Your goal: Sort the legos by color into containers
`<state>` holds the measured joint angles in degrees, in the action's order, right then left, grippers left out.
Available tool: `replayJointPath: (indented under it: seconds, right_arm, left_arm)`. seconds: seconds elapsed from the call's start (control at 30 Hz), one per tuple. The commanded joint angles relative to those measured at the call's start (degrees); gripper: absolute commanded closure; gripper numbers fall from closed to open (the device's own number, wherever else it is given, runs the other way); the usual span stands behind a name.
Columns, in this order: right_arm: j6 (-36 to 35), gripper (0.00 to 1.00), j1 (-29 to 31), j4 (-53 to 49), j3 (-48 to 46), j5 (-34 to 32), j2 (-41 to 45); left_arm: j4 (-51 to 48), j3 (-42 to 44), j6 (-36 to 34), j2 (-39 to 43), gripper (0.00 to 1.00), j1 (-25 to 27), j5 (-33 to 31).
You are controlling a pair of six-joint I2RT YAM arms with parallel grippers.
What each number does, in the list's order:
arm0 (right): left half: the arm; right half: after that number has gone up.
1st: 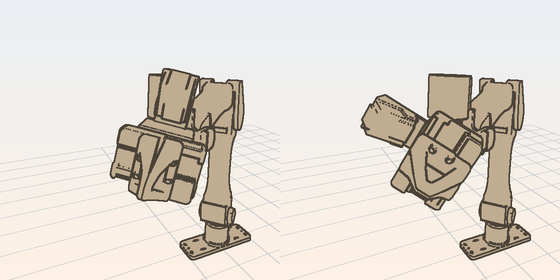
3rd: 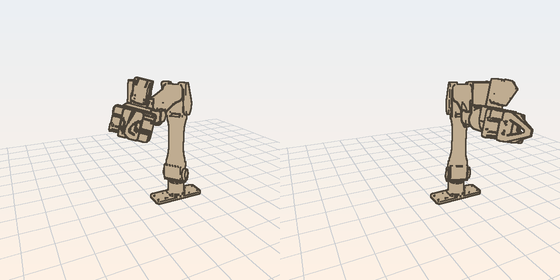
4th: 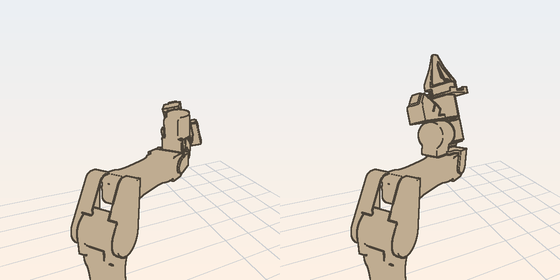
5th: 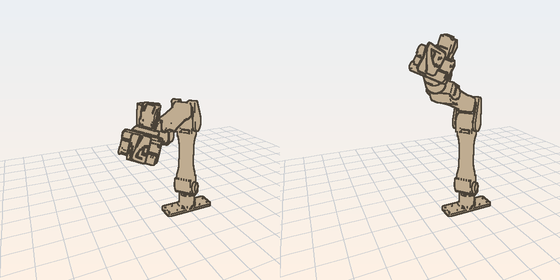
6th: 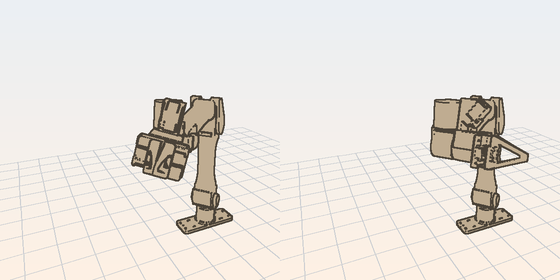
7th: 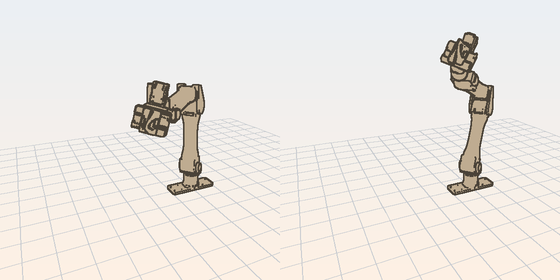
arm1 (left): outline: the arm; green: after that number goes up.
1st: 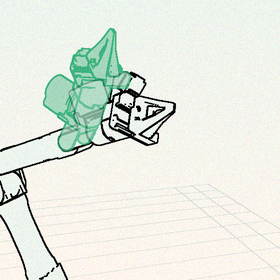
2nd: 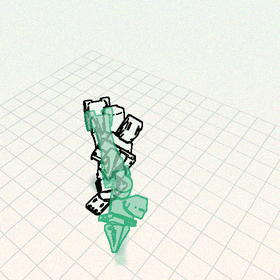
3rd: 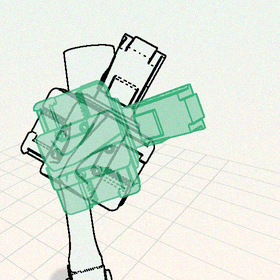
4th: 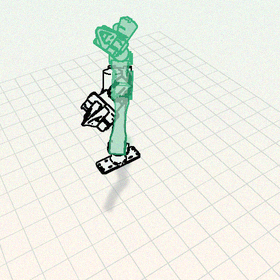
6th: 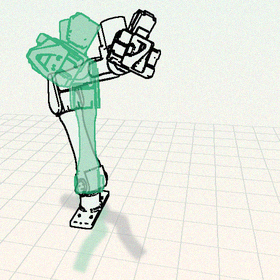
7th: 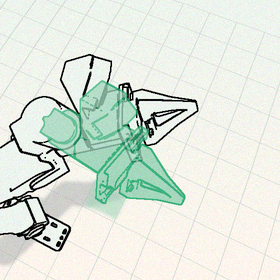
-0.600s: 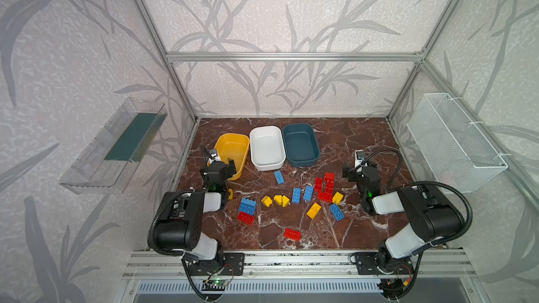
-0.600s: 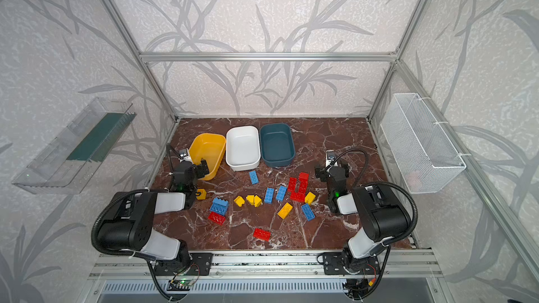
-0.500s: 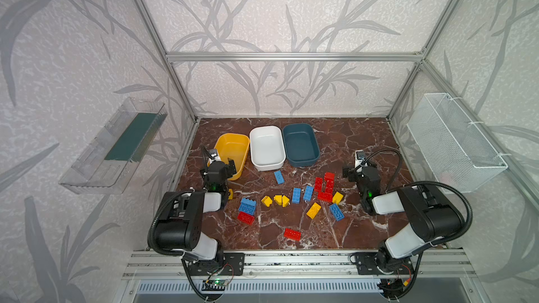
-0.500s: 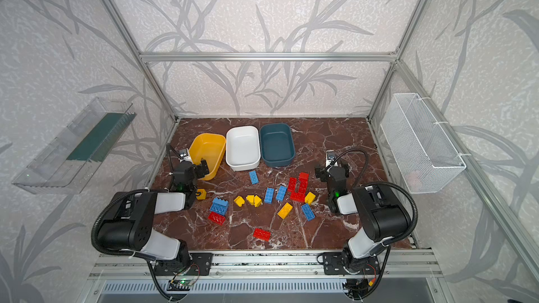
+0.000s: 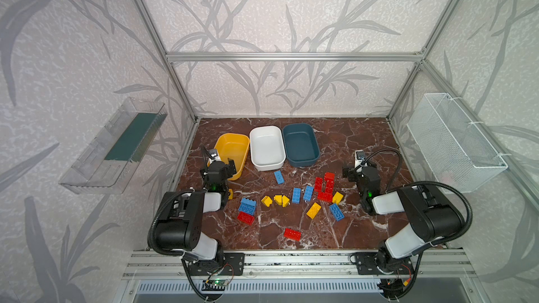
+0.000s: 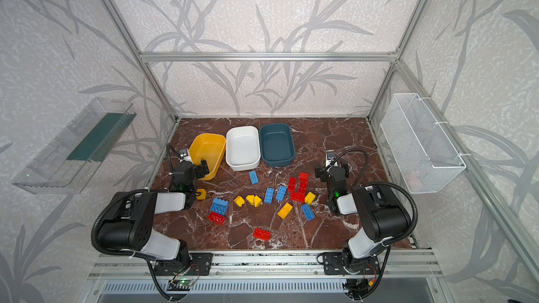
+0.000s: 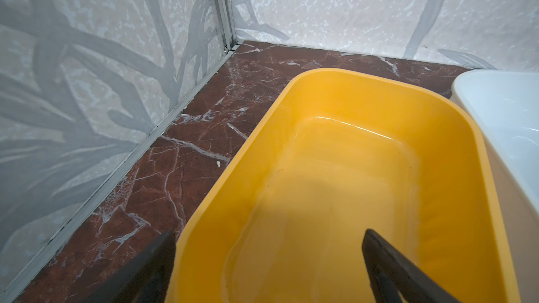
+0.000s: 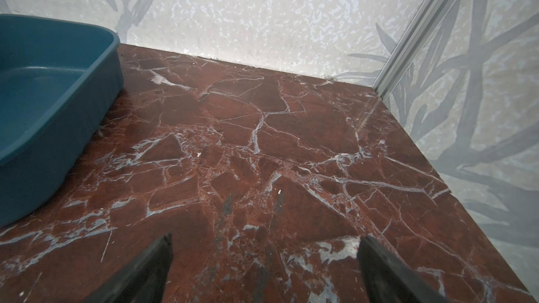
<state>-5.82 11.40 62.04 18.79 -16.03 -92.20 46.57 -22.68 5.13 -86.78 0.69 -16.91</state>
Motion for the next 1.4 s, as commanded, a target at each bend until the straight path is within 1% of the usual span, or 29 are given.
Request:
replayJointPath:
  seconds: [0.0, 0.37, 0.53, 0.6, 0.67, 0.7, 0.77, 0.83, 0.93, 0.97, 1.0, 1.03, 1.13, 1.17, 1.2, 1.23, 1.27, 1.33, 1.37]
  right_arm:
    - [-0.1, 0.01, -0.1, 1.1, 0.1, -1.0, 0.1]
    - [0.6, 0.01, -0.9, -0.6, 0.7, 0.1, 0.4]
    - [0.3, 0.01, -0.7, 0.6, 0.2, -0.2, 0.5]
    - [-0.3, 0.01, -0.1, 0.9, -0.6, -0.4, 2.0]
    - [-0.6, 0.01, 0.3, 3.4, -2.3, -1.7, 3.1]
    - [-1.5, 0.01, 1.5, 3.0, -2.5, -4.0, 4.9]
    - [-4.0, 0.01, 4.3, -4.2, -1.4, -6.4, 10.7]
    - [-3.5, 0.01, 6.4, -15.3, 1.2, -5.9, 17.6]
    - [2.6, 0.01, 7.6, -35.8, 6.5, -3.2, 28.2]
    - [4.5, 0.01, 7.8, -41.9, 8.4, -1.7, 30.9]
    - [6.9, 0.01, 7.9, -47.7, 10.3, -0.4, 34.1]
    - [8.8, 0.01, 8.0, -52.3, 11.9, 0.7, 36.7]
    - [11.4, 0.01, 9.3, -61.6, 14.5, 4.0, 43.7]
    - [12.0, 0.00, 9.9, -64.1, 15.1, 4.5, 45.3]
    - [13.2, 0.00, 10.7, -67.4, 16.2, 4.3, 47.0]
    - [14.9, 0.02, 11.5, -70.7, 17.4, 4.3, 48.1]
    - [16.2, 0.03, 12.1, -73.3, 18.3, 4.5, 48.6]
    - [18.5, 0.08, 13.5, -78.5, 20.5, 4.5, 48.7]
    - [19.4, 0.08, 14.1, -80.2, 20.9, 4.2, 48.5]
  left_arm:
    - [-0.6, -0.6, -0.1, -0.2, 0.01, 0.1, -0.9]
    - [-0.6, -0.6, -0.2, -0.2, 0.01, 0.0, -0.9]
    - [-0.8, -0.7, 0.0, -0.2, 0.01, 0.1, -0.8]
    - [-0.7, -0.7, -0.1, -0.2, 0.01, 0.0, -0.7]
    - [-0.7, -0.7, 0.0, -0.2, 0.01, -0.1, -0.7]
    - [-0.8, -0.7, -0.1, -0.1, 0.01, 0.1, -0.7]
    - [-0.7, -0.7, 0.0, -0.2, 0.01, 0.0, -0.7]
    - [-0.8, -0.7, 0.0, -0.2, 0.01, 0.0, -0.6]
    - [-0.5, -0.5, 0.0, -0.1, 0.01, 0.2, -1.5]
    - [-0.2, -0.4, 0.4, 0.2, 0.01, 0.7, -4.6]
    - [-0.7, 0.0, 1.2, 1.2, 0.01, 1.0, -6.0]
    - [1.4, 1.3, 0.3, 1.7, 0.01, 1.4, -5.8]
    - [9.0, 6.3, -2.0, 4.9, 0.01, 3.1, -7.0]
    - [7.2, 6.3, -1.6, 7.1, 0.01, 3.2, -9.0]
    - [0.1, 4.2, -0.3, 10.4, 0.01, 3.1, -12.2]
    - [-12.9, 0.0, 3.8, 14.4, 0.01, 3.1, -14.7]
    - [-23.3, -4.1, 6.1, 16.7, 0.01, 2.5, -14.0]
    - [-38.8, -12.4, 8.9, 18.5, 0.01, 2.5, -12.5]
    - [-46.5, -17.0, 10.4, 18.6, 0.01, 2.5, -9.7]
